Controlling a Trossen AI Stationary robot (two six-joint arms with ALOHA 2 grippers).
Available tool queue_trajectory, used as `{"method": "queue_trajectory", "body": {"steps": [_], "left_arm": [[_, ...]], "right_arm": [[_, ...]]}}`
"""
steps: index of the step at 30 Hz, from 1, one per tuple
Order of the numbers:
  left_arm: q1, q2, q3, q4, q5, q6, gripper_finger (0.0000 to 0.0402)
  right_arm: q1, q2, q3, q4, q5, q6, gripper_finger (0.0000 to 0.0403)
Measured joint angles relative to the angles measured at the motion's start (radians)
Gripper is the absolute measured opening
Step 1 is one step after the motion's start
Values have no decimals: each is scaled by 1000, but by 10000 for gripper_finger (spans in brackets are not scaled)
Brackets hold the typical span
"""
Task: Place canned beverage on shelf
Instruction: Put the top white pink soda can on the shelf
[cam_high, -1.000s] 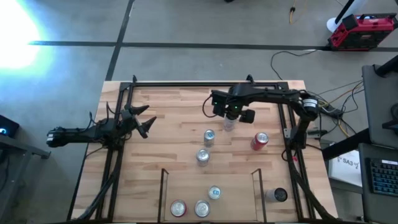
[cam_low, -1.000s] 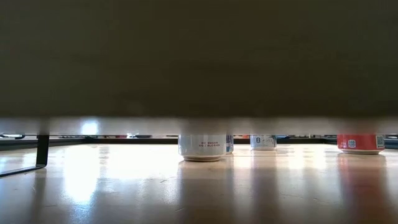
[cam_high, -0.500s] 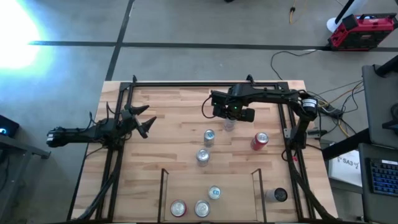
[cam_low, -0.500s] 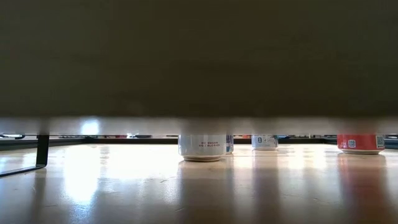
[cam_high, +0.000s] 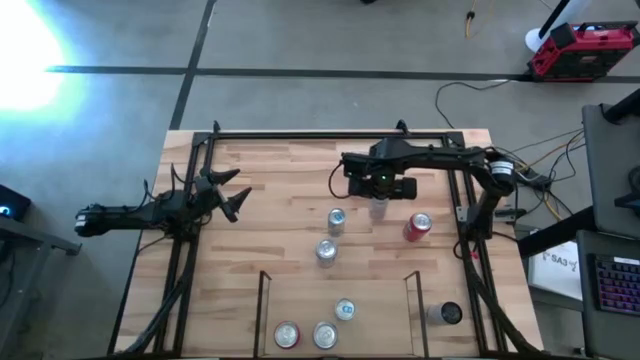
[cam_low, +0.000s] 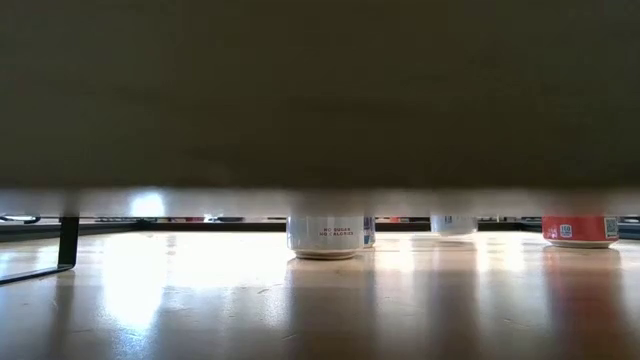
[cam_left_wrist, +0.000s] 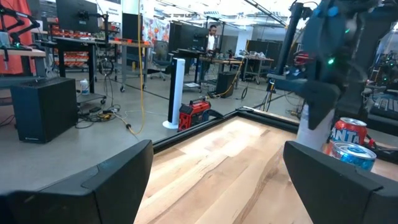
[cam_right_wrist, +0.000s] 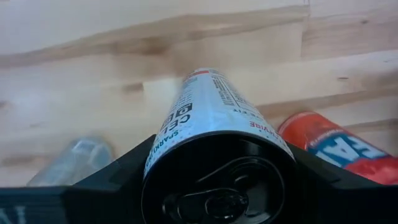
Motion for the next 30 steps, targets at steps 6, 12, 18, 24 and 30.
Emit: {"method": "queue_trajectory", "body": {"steps": [6,12,18,24,30], "left_arm": [[0,0,0,0,0,0,346],[0,0,0,0,0,0,346],[0,0,0,0,0,0,346],[0,0,0,0,0,0,346],[0,0,0,0,0,0,346]], "right_arm": [[57,-85,0,-11,39,34,241],[181,-148,0,-55,88,126,242],[299,-180,0,-95,135,233,243],[382,-181,4,-93,119,339,244],[434,-181,47,-84,73,380,244]]}}
